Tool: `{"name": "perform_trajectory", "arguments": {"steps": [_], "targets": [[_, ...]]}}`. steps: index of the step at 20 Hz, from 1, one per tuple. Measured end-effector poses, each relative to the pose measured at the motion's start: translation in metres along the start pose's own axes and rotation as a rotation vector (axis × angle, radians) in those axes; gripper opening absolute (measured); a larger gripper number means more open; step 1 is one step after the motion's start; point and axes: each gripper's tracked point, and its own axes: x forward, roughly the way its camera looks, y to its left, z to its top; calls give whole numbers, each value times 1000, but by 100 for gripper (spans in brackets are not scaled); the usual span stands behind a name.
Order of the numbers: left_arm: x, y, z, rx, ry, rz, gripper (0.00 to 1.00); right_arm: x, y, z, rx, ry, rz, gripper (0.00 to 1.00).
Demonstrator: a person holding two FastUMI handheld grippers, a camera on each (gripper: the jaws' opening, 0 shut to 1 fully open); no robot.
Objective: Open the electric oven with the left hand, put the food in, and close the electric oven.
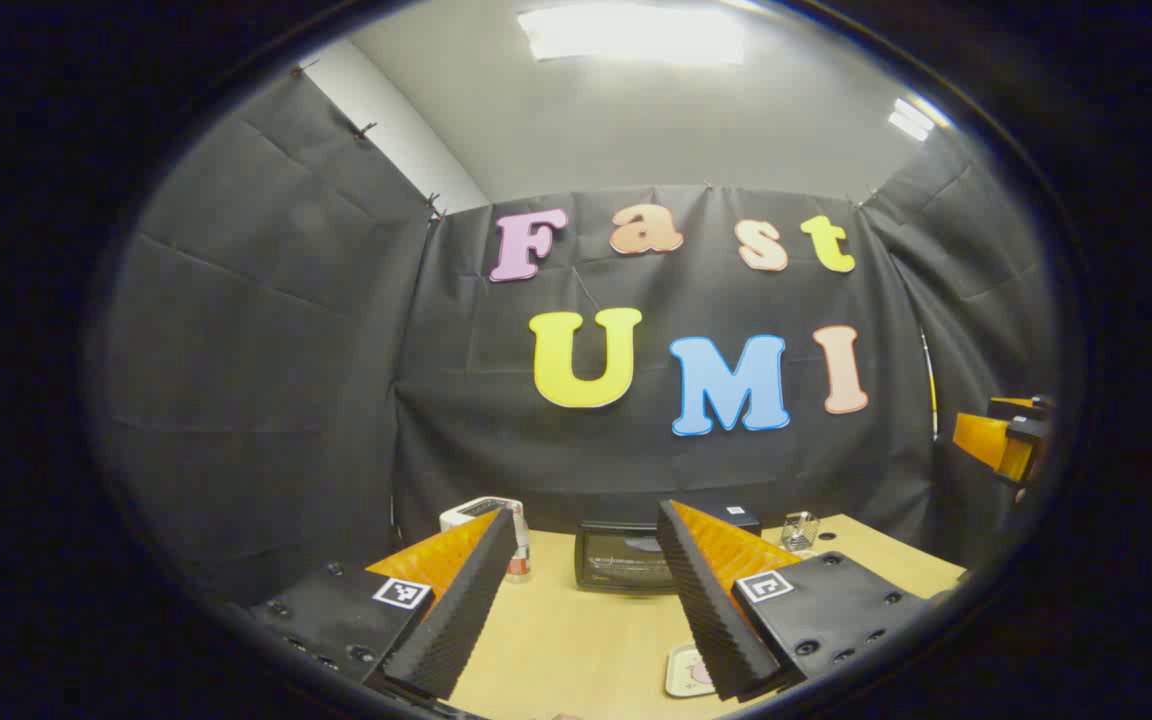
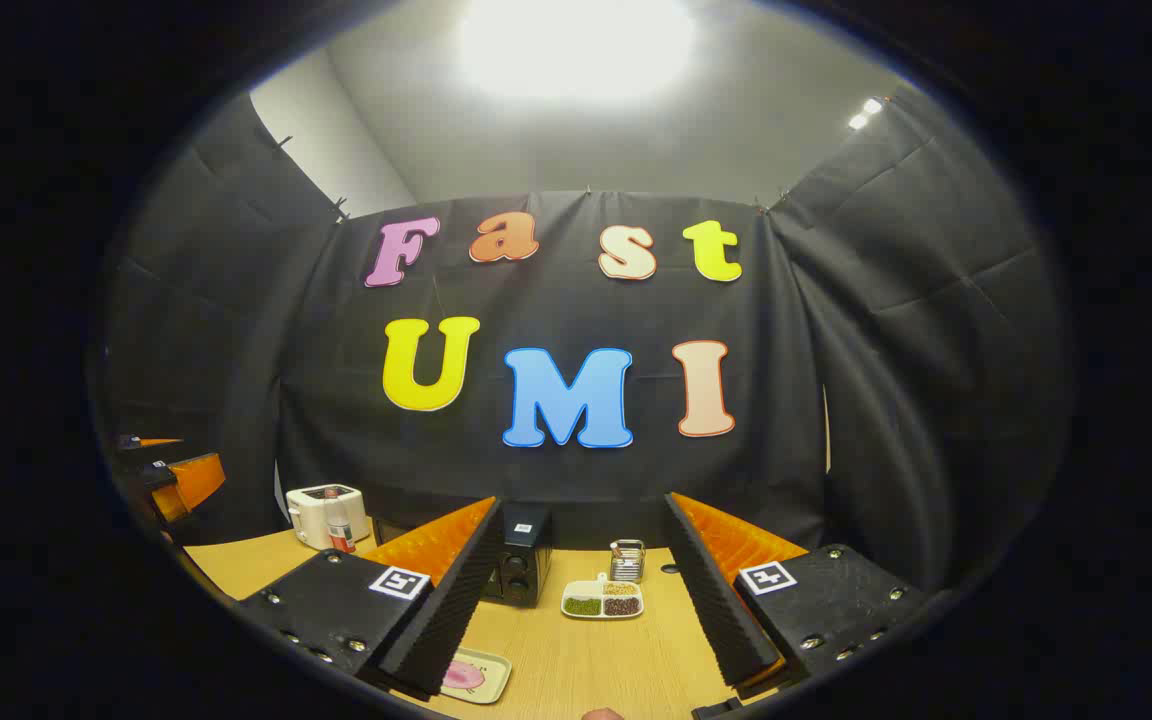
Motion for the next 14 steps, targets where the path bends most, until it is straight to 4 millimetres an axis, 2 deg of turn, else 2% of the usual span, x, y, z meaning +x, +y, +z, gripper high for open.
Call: {"name": "perform_trajectory", "arguments": {"steps": [1,9,14], "targets": [[0,-2,1,4,-1,-1,100,1,0,1,10,-4,2,97],[-3,-28,9,13,-22,-20,100,0,-13,-6,-2,-3,11,97],[5,-51,7,8,-21,-30,98,-2,-32,-10,-23,-19,0,97]]}}
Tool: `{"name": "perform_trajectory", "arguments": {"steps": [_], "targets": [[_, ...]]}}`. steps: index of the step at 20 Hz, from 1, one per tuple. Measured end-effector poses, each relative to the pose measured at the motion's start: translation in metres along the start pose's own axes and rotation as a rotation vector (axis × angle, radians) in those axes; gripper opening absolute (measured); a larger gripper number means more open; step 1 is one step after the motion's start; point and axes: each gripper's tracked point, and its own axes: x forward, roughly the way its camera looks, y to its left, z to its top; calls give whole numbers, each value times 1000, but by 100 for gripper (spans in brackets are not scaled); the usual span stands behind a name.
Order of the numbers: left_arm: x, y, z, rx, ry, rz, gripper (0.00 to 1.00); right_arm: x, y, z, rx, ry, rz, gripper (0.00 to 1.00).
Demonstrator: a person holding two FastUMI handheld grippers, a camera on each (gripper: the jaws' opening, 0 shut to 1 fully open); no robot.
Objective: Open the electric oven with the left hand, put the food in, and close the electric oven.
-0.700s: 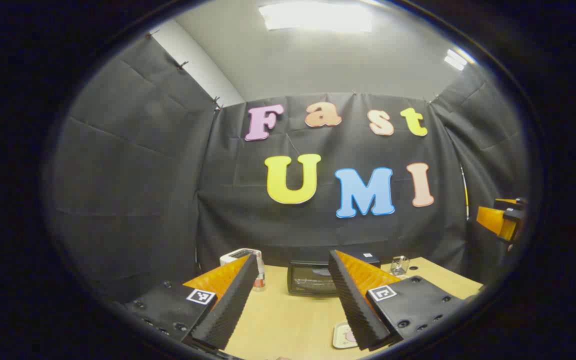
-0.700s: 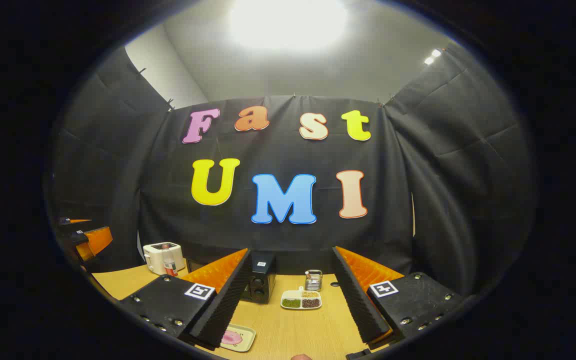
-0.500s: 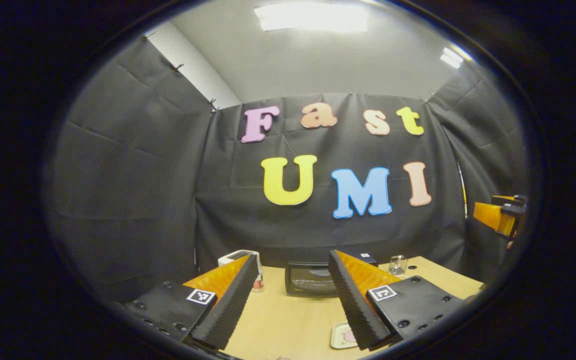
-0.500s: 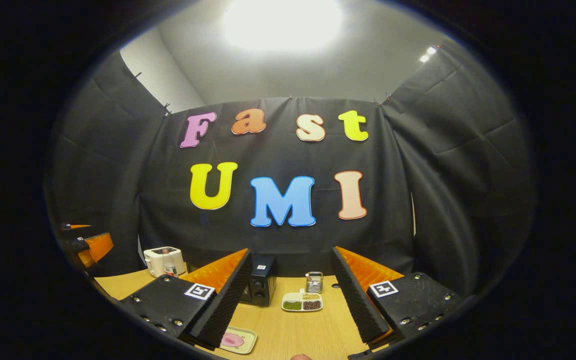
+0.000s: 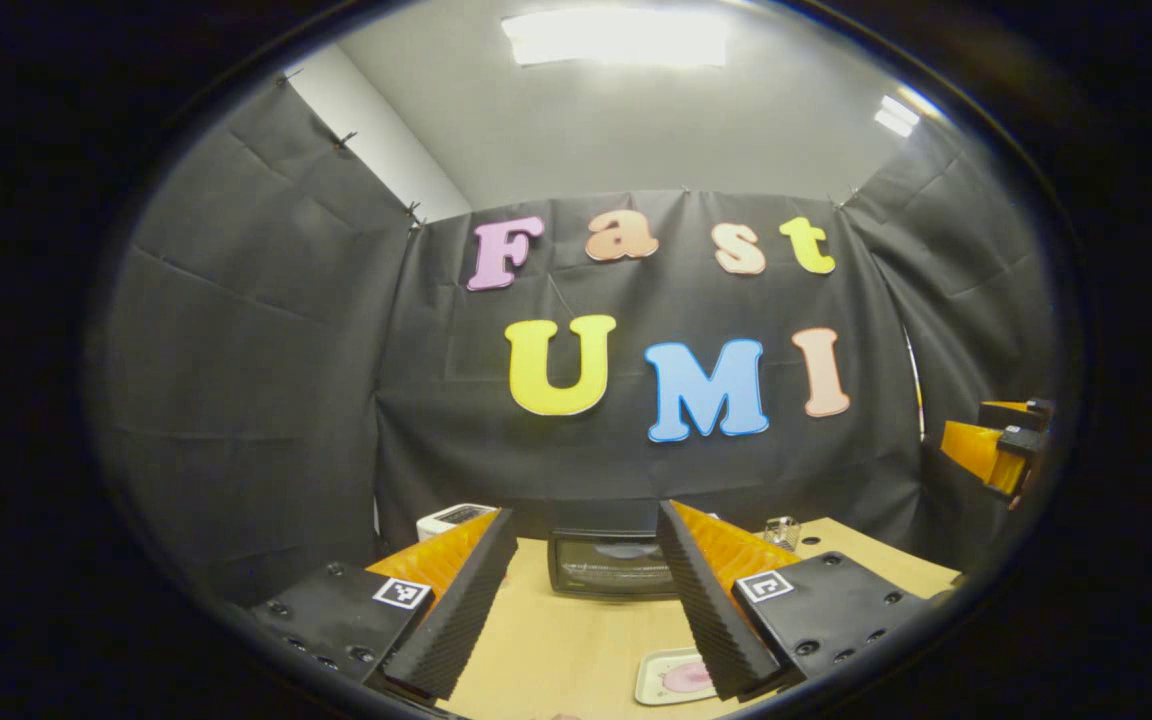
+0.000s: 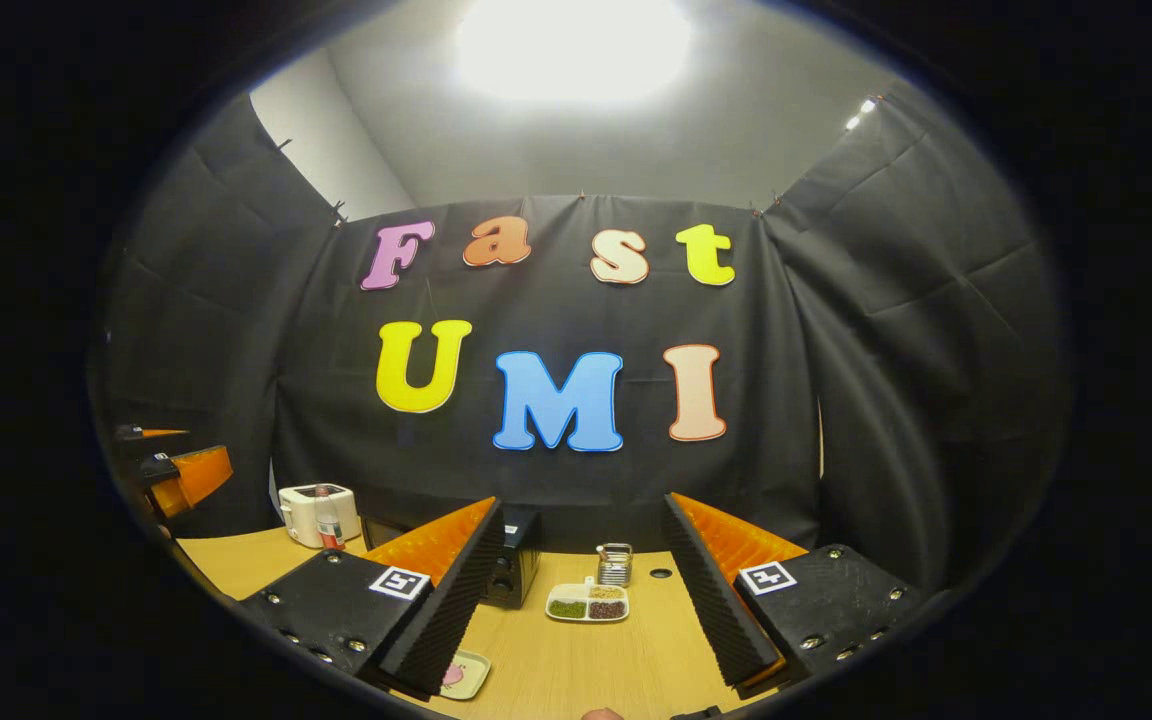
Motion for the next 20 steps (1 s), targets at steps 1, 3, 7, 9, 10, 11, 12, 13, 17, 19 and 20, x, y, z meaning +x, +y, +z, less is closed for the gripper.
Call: {"name": "perform_trajectory", "arguments": {"steps": [1,3,7,9,10,11,12,13,17,19,20], "targets": [[3,-6,-1,-2,4,0,97,-1,-3,-2,1,0,2,97],[12,-19,-9,-18,19,-2,100,-3,-9,-8,20,6,12,97],[38,-34,-23,-10,32,-10,100,-6,-32,-19,32,30,-30,97],[63,-39,-28,10,34,-26,100,-4,-40,-18,30,24,-55,97],[76,-38,-32,18,35,-32,100,-1,-43,-20,27,24,-68,97],[90,-39,-35,24,36,-37,100,3,-43,-22,26,28,-77,97],[104,-40,-41,26,37,-45,100,7,-42,-24,25,32,-90,97],[118,-41,-47,23,44,-57,100,11,-43,-26,24,39,-111,97],[178,-40,-73,5,73,-105,100,28,-36,-18,27,18,-189,97],[206,-37,-86,9,83,-119,95,35,-30,-23,12,30,-207,97],[219,-38,-92,9,85,-126,100,38,-26,-24,-2,37,-216,97]]}}
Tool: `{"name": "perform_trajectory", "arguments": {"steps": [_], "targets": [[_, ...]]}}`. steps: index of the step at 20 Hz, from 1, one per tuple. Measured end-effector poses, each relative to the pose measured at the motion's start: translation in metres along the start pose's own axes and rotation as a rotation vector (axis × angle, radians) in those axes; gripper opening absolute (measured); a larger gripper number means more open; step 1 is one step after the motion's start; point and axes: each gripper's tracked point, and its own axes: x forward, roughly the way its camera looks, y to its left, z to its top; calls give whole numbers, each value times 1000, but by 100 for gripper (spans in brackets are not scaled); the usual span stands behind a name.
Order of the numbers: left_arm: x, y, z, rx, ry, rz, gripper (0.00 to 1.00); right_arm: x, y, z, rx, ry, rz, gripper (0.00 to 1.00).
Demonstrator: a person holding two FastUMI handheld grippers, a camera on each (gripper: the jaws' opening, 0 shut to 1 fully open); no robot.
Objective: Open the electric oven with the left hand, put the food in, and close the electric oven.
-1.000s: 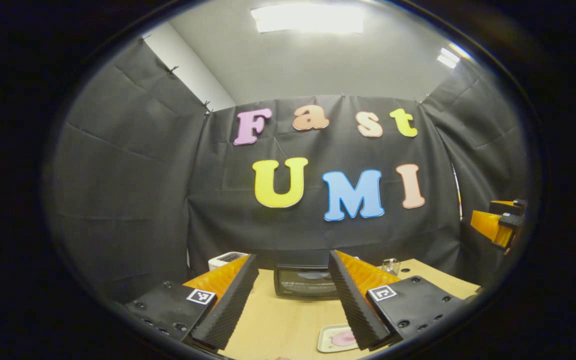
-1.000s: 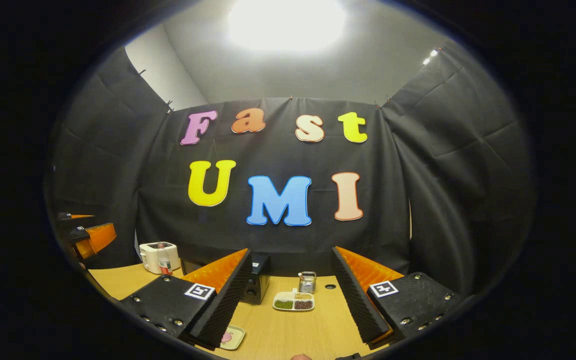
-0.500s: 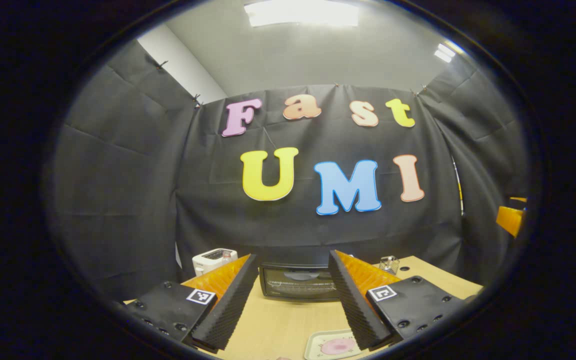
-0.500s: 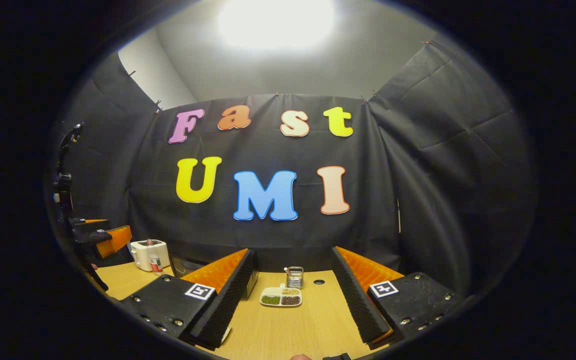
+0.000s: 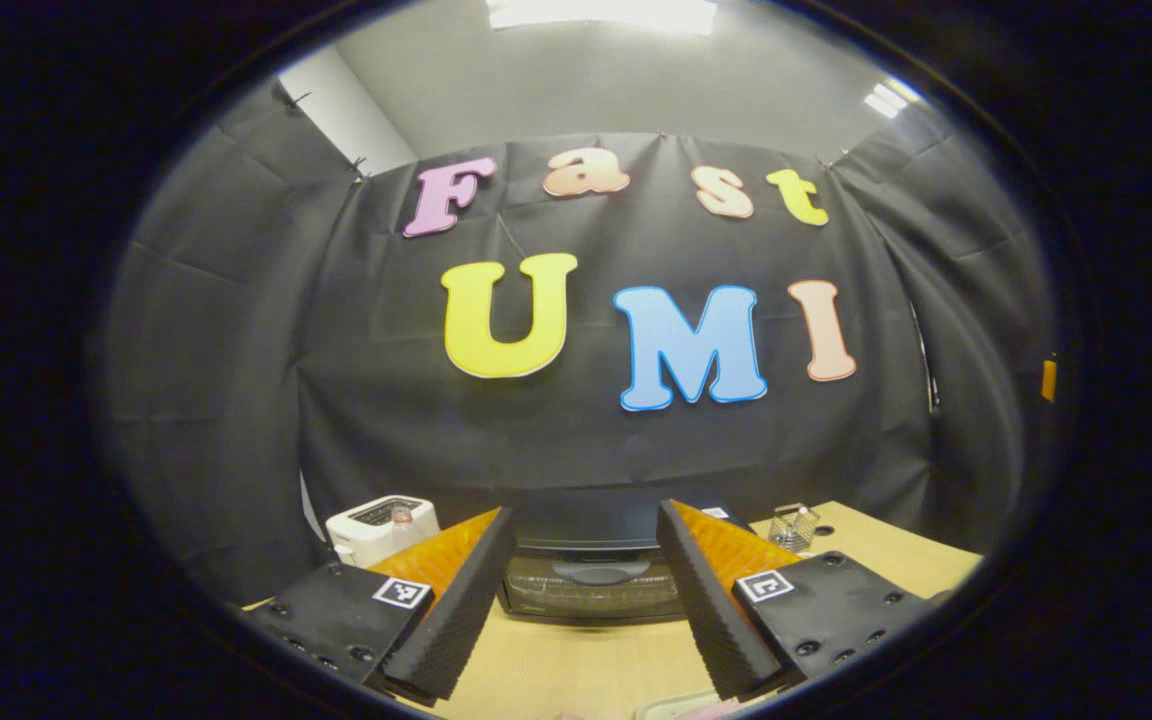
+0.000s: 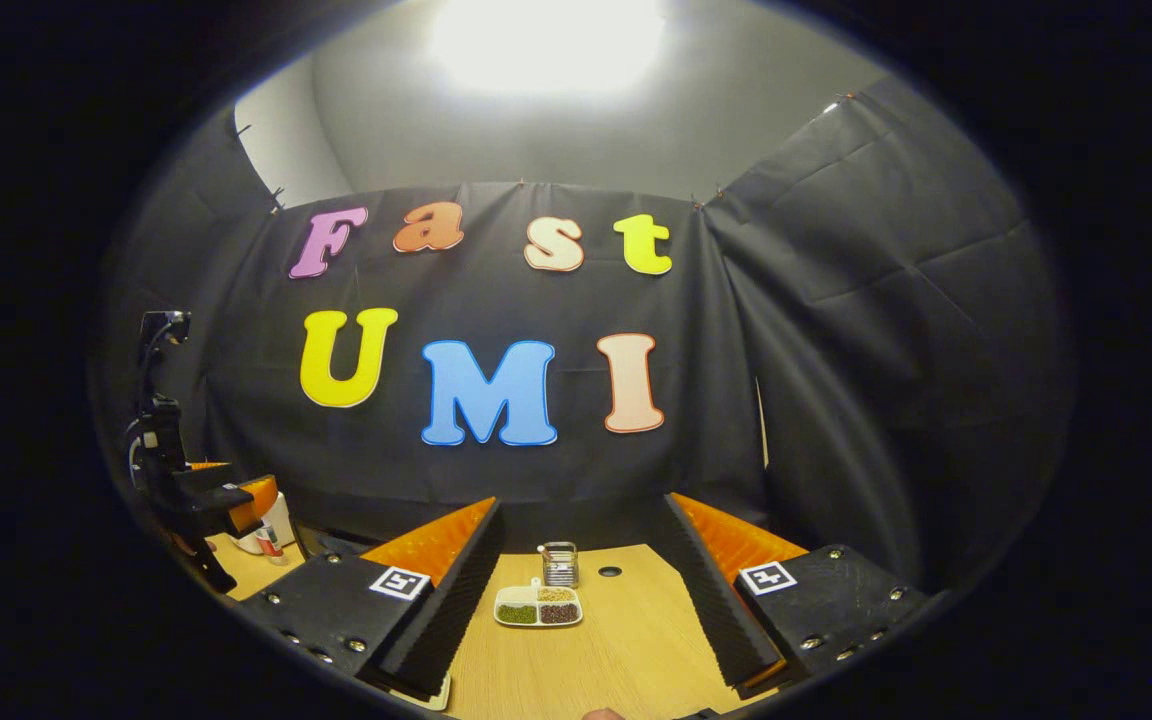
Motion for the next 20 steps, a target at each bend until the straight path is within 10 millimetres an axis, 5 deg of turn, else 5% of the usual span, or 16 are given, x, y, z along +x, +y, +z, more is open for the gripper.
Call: {"name": "perform_trajectory", "arguments": {"steps": [7,9,20], "targets": [[72,-10,-52,-5,73,-88,91,2,10,-4,-69,20,-106,97],[91,-16,-68,-8,99,-115,100,1,12,-7,-74,33,-137,97],[162,-23,-143,17,195,-127,100,-9,30,-19,-160,99,-223,97]]}}
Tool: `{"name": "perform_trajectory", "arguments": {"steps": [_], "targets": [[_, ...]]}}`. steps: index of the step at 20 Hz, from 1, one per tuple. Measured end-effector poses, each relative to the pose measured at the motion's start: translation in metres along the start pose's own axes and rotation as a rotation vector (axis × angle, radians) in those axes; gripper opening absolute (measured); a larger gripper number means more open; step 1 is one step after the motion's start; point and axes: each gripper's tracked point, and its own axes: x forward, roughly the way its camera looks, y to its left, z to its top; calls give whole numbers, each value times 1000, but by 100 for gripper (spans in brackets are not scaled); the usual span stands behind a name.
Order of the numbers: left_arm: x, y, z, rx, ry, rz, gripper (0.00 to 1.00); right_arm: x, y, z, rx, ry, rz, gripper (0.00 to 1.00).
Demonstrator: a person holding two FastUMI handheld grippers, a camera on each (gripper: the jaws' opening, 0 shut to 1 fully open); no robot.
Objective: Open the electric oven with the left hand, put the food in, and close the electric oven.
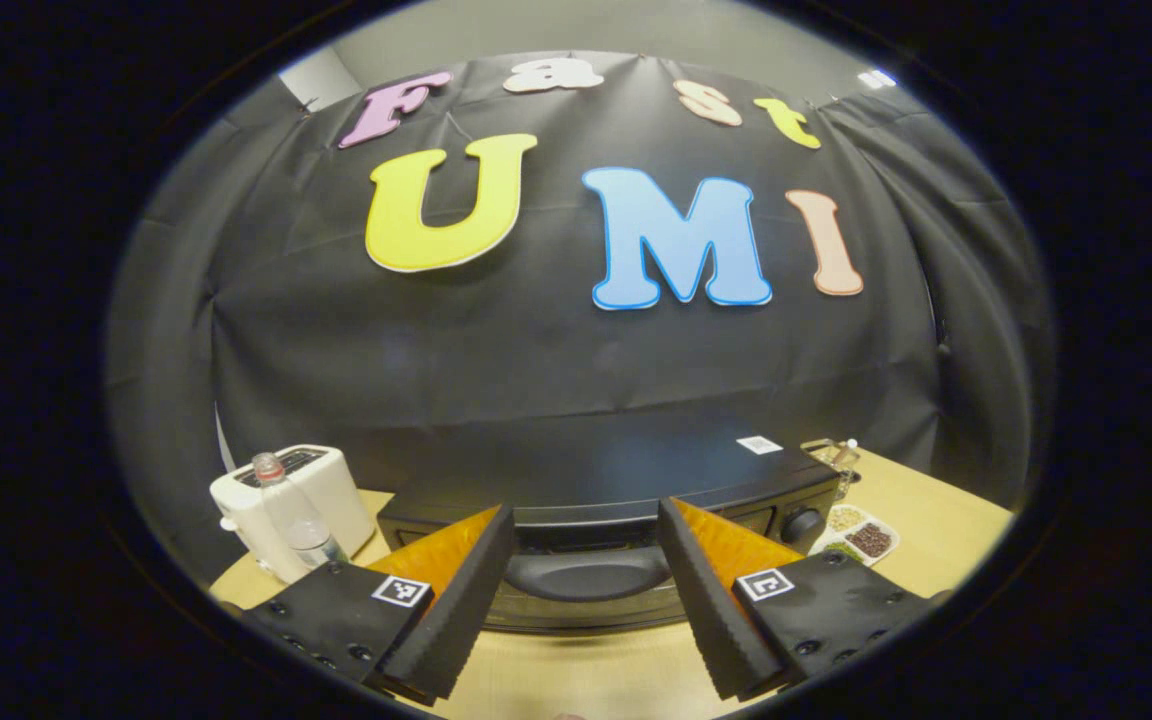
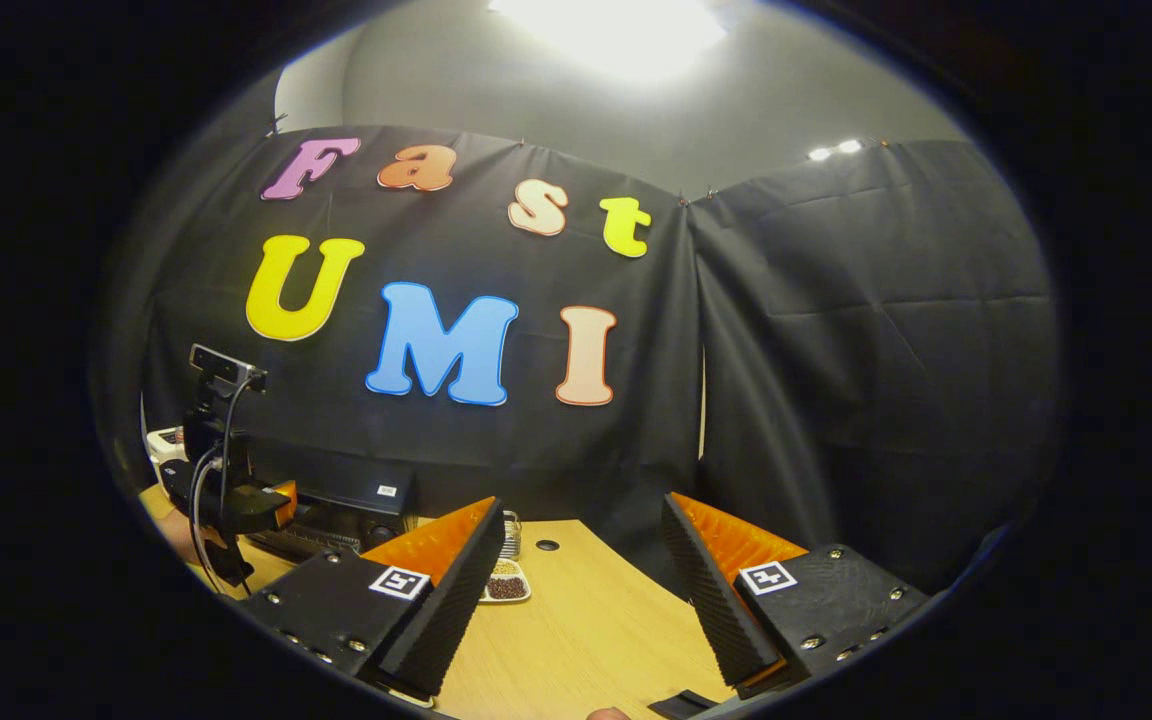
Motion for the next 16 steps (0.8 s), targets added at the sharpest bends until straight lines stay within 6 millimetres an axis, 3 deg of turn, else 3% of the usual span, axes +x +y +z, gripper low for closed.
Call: {"name": "perform_trajectory", "arguments": {"steps": [3,6,8,16], "targets": [[8,-2,-16,-8,29,4,96,-2,1,0,-16,12,-4,97],[11,-2,-16,-9,15,13,100,-4,-3,0,-31,17,-13,97],[12,-1,-15,-14,7,19,96,-4,-6,1,-34,20,-12,97],[-18,-4,-27,-13,5,33,100,-3,-11,-3,-5,29,22,97]]}}
